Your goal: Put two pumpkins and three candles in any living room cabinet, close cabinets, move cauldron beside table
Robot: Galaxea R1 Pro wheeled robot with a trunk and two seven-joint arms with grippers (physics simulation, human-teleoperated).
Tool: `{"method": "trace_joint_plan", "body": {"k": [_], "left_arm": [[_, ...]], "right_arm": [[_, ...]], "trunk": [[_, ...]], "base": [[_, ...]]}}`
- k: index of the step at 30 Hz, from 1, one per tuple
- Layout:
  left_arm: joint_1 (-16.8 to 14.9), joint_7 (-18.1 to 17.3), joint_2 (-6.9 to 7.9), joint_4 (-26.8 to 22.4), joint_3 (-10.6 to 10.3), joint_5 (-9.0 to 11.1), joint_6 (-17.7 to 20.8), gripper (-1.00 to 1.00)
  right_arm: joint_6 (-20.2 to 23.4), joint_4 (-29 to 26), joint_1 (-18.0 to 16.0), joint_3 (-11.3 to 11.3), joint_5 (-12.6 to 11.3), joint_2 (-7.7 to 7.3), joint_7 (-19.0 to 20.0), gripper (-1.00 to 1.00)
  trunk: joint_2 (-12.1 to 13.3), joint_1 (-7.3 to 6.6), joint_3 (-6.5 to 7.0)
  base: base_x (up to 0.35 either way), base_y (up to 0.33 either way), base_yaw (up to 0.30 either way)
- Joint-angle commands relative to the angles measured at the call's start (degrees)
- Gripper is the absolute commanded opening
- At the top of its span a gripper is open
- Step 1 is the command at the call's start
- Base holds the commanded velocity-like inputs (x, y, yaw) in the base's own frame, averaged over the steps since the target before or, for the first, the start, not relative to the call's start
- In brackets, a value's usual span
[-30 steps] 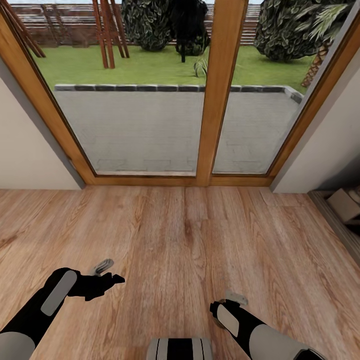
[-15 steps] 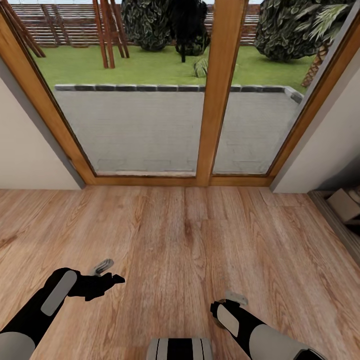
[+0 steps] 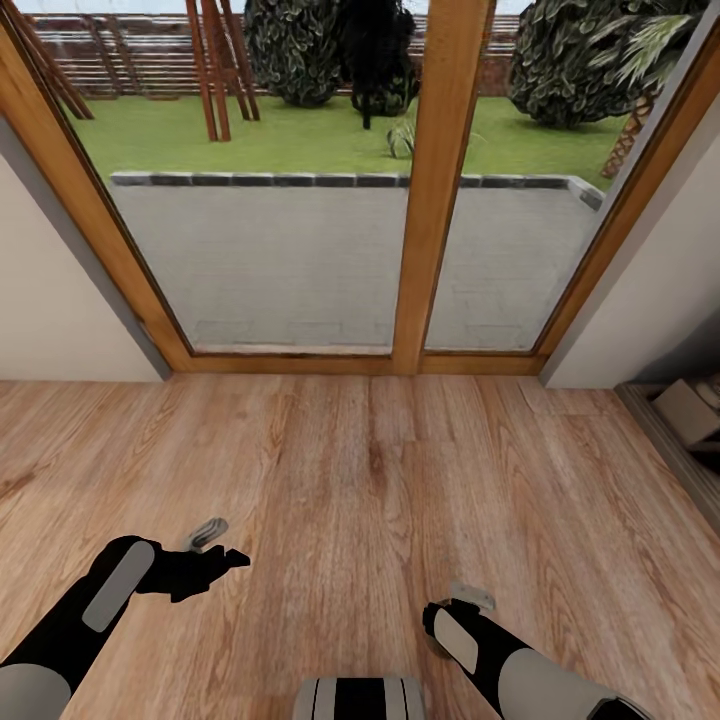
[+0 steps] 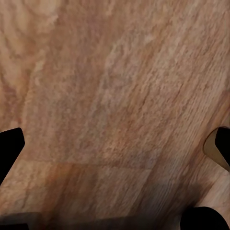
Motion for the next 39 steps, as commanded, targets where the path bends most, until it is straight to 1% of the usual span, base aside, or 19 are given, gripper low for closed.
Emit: {"method": "trace_joint_plan", "body": {"k": [1, 9, 33, 39], "left_arm": [[0.0, 0.4, 0.06, -0.1, -0.2, 0.5, 0.1, 1.0], [0.0, 0.4, 0.03, -0.1, -0.2, 0.5, 0.1, 1.0], [0.0, 0.4, -0.03, -0.1, -0.2, 0.5, 0.1, 1.0], [0.0, 0.5, -0.5, -0.1, -0.5, 0.4, 0.1, 1.0]], "right_arm": [[0.2, -0.2, 0.0, 0.6, -0.4, -0.05, -0.3, -1.0], [0.2, -0.2, 0.0, 0.6, -0.4, -0.05, -0.3, -1.0], [0.2, -0.2, 0.0, 0.6, -0.4, -0.05, -0.3, -1.0], [0.2, -0.2, 0.0, 0.6, -0.4, -0.05, -0.3, -1.0]], "trunk": [[0.0, 0.0, -0.04], [0.0, 0.0, -0.04], [0.3, -0.62, 5.27], [0.4, -0.77, 6.6]], "base": [[0.0, 0.0, 0.0], [0.0, 0.0, 0.0], [0.0, 0.0, 0.0], [0.0, 0.0, 0.0]]}}
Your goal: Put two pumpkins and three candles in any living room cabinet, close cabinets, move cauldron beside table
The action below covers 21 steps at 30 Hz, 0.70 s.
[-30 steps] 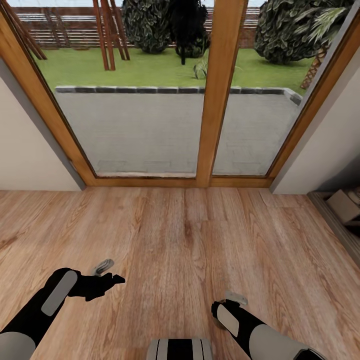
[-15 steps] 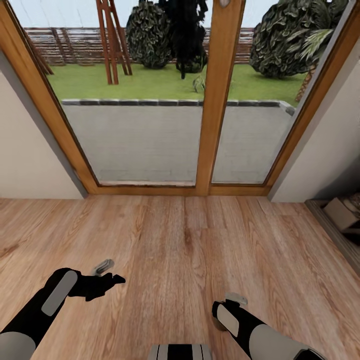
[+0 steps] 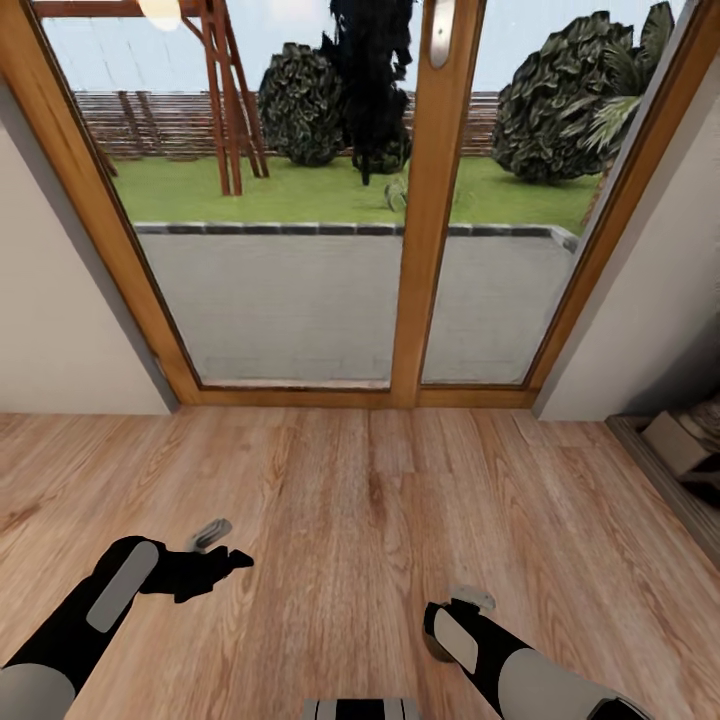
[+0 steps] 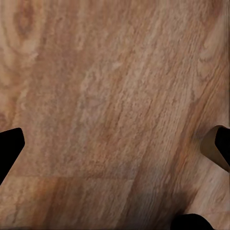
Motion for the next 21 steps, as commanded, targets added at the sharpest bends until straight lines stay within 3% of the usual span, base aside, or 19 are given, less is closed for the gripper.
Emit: {"method": "trace_joint_plan", "body": {"k": [1, 8, 21], "left_arm": [[0.0, 0.5, -0.08, -0.1, -0.2, 0.5, 0.1, 1.0], [0.0, 0.5, -0.46, -0.1, -0.3, 0.5, 0.1, 1.0], [0.0, 0.6, -0.53, -0.1, -0.4, 0.5, 0.1, 1.0]], "right_arm": [[0.4, -0.1, 0.0, 0.4, -0.3, -0.04, -0.4, -1.0], [0.4, -0.1, 0.0, 0.4, -0.3, -0.02, -0.3, -1.0], [0.4, -0.2, 0.0, 0.4, -0.3, 0.05, -0.1, -1.0]], "trunk": [[0.0, -0.03, 0.18], [0.0, -0.08, 0.62], [0.2, -0.42, 3.5]], "base": [[0.0, 0.0, 0.0], [0.0, 0.0, 0.0], [0.0, 0.0, 0.0]]}}
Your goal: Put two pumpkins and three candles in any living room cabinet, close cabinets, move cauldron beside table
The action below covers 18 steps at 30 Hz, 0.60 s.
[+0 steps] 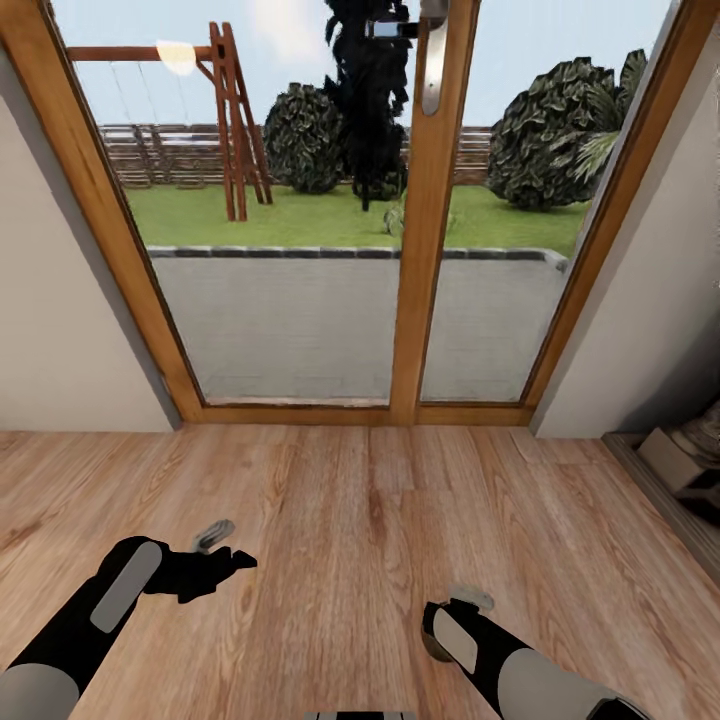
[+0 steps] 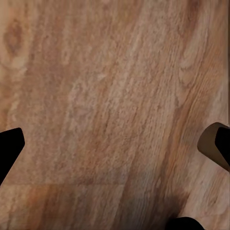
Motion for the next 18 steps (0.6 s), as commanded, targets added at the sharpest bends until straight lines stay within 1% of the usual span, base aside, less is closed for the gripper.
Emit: {"method": "trace_joint_plan", "body": {"k": [1, 8, 10, 14, 18], "left_arm": [[0.0, 0.5, 0.06, -0.1, -0.2, 0.5, 0.1, 1.0], [0.0, 0.5, 0.06, -0.1, -0.2, 0.5, 0.0, 1.0], [0.0, 0.5, 0.06, -0.1, -0.2, 0.5, 0.0, 1.0], [0.0, 0.5, 0.06, -0.1, -0.3, 0.4, 0.0, 1.0], [0.0, 0.5, 0.06, -0.1, -0.3, 0.4, 0.0, 1.0]], "right_arm": [[0.4, -0.1, 0.0, 0.4, -0.3, -0.04, -0.4, -1.0], [0.1, -0.8, 0.0, 0.4, -0.2, -0.04, -0.1, -1.0], [-0.2, -0.9, 0.0, 0.5, -0.1, -0.04, 1.6, -1.0], [0.2, -0.5, 0.0, 0.4, -0.2, -0.11, 7.3, -1.0], [0.3, -0.4, 0.0, 0.4, -0.2, -0.14, 8.7, -1.0]], "trunk": [[0.0, -0.03, 0.18], [0.1, -0.21, 1.73], [0.1, -0.27, 2.17], [0.2, -0.37, 3.06], [0.2, -0.47, 3.94]], "base": [[0.0, 0.0, 0.0], [0.0, 0.0, 0.0], [0.0, 0.0, 0.0], [0.0, 0.0, 0.0], [0.0, 0.0, 0.0]]}}
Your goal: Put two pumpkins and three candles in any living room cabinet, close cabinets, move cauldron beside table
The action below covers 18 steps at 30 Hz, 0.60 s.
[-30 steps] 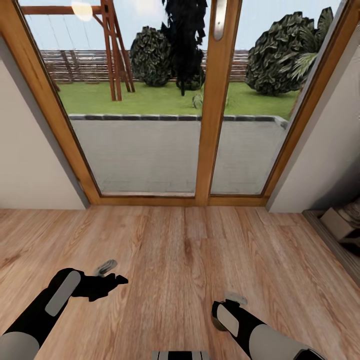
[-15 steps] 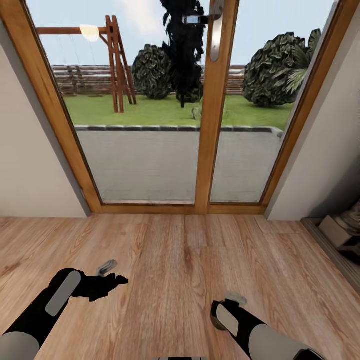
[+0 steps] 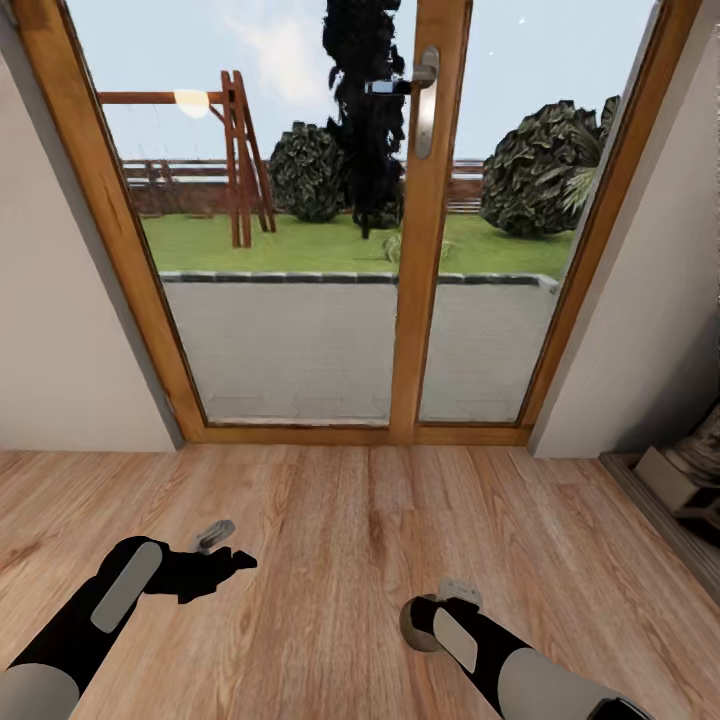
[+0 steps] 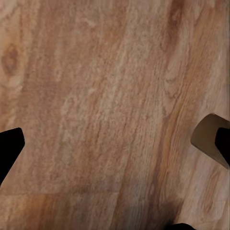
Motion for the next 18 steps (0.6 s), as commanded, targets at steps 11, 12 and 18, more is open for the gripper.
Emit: {"method": "trace_joint_plan", "body": {"k": [11, 12, 18], "left_arm": [[0.0, 0.5, 0.06, -0.1, -0.1, 0.5, 0.1, 1.0], [0.0, 0.5, 0.06, -0.1, -0.1, 0.5, 0.1, 1.0], [0.0, 0.5, 0.06, -0.1, -0.2, 0.5, 0.1, 1.0]], "right_arm": [[-0.1, -0.5, 0.0, 0.4, -0.4, -0.1, -0.3, -1.0], [-0.1, -0.5, 0.0, 0.4, -0.5, -0.1, -0.3, -1.0], [0.0, -0.6, 0.0, 0.4, -0.4, -0.09, -0.4, -1.0]], "trunk": [[0.1, -0.29, 2.39], [0.1, -0.32, 2.61], [0.2, -0.47, 3.94]], "base": [[0.0, 0.0, 0.0], [0.0, 0.0, 0.0], [0.0, 0.0, 0.0]]}}
